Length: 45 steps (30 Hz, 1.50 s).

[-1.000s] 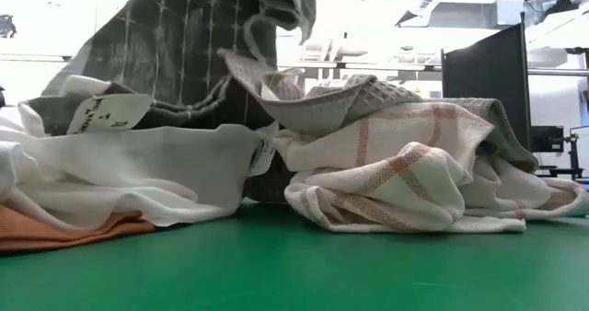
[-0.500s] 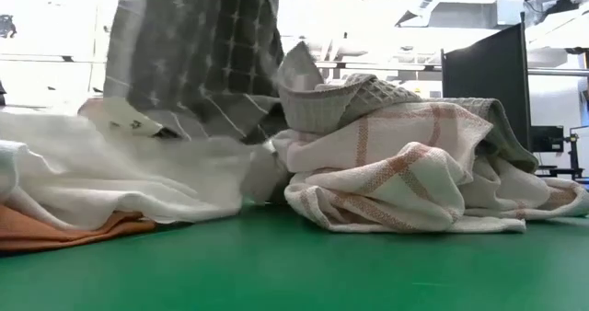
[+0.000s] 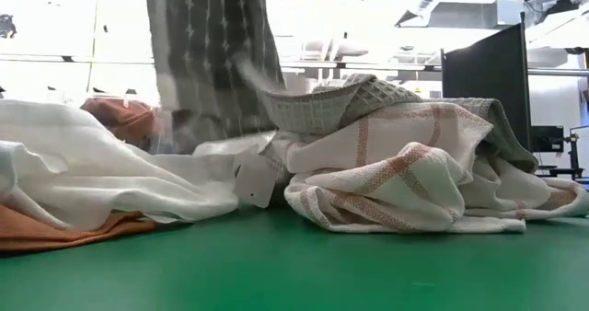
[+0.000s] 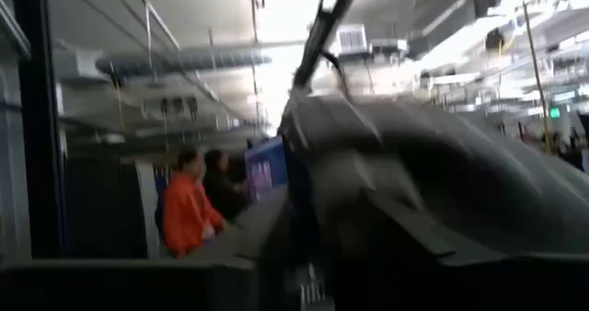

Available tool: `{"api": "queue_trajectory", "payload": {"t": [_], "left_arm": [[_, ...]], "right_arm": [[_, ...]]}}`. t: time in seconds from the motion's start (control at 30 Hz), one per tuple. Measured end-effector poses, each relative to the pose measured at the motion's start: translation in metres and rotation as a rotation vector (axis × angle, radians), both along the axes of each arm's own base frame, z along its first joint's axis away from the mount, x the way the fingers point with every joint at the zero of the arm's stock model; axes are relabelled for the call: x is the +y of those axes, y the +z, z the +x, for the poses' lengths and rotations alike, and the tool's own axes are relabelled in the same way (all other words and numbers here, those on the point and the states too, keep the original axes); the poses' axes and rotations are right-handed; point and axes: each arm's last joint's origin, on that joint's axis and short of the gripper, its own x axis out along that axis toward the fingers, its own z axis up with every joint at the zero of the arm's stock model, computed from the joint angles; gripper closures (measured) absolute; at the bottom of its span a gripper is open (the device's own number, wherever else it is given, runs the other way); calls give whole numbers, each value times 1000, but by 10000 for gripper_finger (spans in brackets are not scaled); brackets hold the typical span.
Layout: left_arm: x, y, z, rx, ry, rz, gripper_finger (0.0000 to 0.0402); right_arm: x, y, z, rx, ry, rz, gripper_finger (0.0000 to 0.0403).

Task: Sort towels by color in basket
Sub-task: Put the gray patterned towel into the left transparent bin

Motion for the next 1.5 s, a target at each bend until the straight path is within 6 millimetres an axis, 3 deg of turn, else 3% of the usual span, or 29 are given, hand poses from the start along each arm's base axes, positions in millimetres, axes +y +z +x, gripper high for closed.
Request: {"api": "queue_trajectory", "payload": {"t": [0.13,0.27,0.6,0.93,1.1,1.27,1.5], "left_arm": [[-5,19,-38,-49,187,290,399],[-8,30,-68,-60,416,472,400],[-12,50,-117,-37,923,701,401],[-14,62,-137,64,1261,861,401],[-15,62,-142,33,1259,801,401],[-11,54,-133,121,1201,737,401],[-5,19,-122,242,1042,417,401]], "right_arm": [[-1,0,-7,79,-10,1,153],[-2,-5,-8,148,-51,42,114],[-15,-26,-3,347,-100,153,108],[-16,-26,-3,347,-103,154,108],[-17,-26,-3,347,-103,154,108],[-17,-26,-3,348,-104,153,108],[-14,-28,-3,362,-98,149,108]]}}
